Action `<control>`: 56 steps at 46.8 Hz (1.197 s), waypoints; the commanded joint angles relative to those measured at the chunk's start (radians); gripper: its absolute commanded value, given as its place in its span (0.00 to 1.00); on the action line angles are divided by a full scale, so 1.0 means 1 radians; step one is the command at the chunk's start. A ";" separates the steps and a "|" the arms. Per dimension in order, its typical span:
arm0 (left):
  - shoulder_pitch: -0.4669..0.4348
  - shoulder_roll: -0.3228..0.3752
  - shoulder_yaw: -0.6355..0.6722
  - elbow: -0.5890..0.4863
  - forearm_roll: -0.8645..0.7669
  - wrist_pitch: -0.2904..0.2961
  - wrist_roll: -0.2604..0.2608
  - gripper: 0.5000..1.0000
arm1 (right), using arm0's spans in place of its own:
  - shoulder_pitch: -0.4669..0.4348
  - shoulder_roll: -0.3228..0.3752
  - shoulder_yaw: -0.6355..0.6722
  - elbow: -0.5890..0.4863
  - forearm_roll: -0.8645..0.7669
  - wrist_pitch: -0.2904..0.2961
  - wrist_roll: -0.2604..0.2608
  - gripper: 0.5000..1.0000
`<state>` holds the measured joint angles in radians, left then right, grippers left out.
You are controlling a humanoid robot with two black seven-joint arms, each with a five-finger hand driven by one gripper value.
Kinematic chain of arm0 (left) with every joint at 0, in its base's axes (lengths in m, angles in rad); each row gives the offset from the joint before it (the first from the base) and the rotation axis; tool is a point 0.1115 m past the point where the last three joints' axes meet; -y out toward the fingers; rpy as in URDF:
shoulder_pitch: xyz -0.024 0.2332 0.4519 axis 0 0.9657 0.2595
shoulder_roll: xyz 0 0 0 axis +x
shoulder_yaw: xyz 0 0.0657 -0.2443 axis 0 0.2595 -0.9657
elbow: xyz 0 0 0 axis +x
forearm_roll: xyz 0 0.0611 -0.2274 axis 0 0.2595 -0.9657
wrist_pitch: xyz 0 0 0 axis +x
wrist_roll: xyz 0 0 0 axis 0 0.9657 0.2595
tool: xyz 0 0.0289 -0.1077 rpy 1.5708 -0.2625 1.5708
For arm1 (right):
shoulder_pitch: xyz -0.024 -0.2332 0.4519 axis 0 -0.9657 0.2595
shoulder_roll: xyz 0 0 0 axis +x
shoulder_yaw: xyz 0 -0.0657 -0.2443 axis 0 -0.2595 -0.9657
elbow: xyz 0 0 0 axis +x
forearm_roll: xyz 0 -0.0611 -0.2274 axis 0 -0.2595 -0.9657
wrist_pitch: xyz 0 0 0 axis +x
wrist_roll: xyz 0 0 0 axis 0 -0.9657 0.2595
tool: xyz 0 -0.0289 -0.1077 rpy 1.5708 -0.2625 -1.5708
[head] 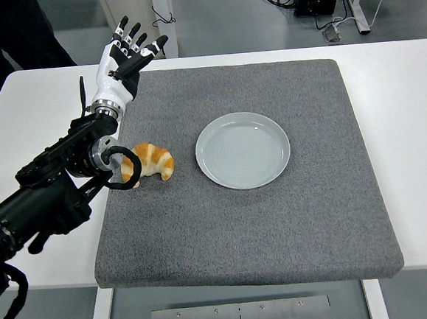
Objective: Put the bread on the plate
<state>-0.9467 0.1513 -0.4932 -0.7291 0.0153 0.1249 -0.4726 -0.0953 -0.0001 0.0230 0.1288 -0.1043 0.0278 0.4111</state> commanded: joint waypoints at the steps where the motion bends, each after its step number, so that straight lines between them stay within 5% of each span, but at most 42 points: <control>1: -0.003 0.051 0.044 -0.059 0.000 0.012 0.000 0.94 | 0.000 0.000 0.000 0.000 0.000 0.001 0.000 1.00; 9: -0.004 0.154 0.101 -0.148 0.052 0.025 0.012 0.94 | 0.000 0.000 0.000 0.000 0.000 0.000 0.000 1.00; 21: -0.001 0.289 0.104 -0.271 0.201 0.027 0.097 0.94 | -0.001 0.000 0.000 0.000 0.000 0.001 0.000 1.00; 28: -0.004 0.329 0.107 -0.303 0.317 0.022 0.169 0.94 | -0.001 0.000 0.000 0.000 0.000 0.001 0.000 1.00; 56: -0.011 0.494 0.119 -0.478 0.615 0.010 0.250 0.94 | 0.000 0.000 0.000 0.000 0.000 0.000 0.000 1.00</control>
<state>-0.9589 0.6382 -0.3844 -1.1999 0.6020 0.1373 -0.2263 -0.0954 0.0000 0.0230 0.1288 -0.1043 0.0283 0.4111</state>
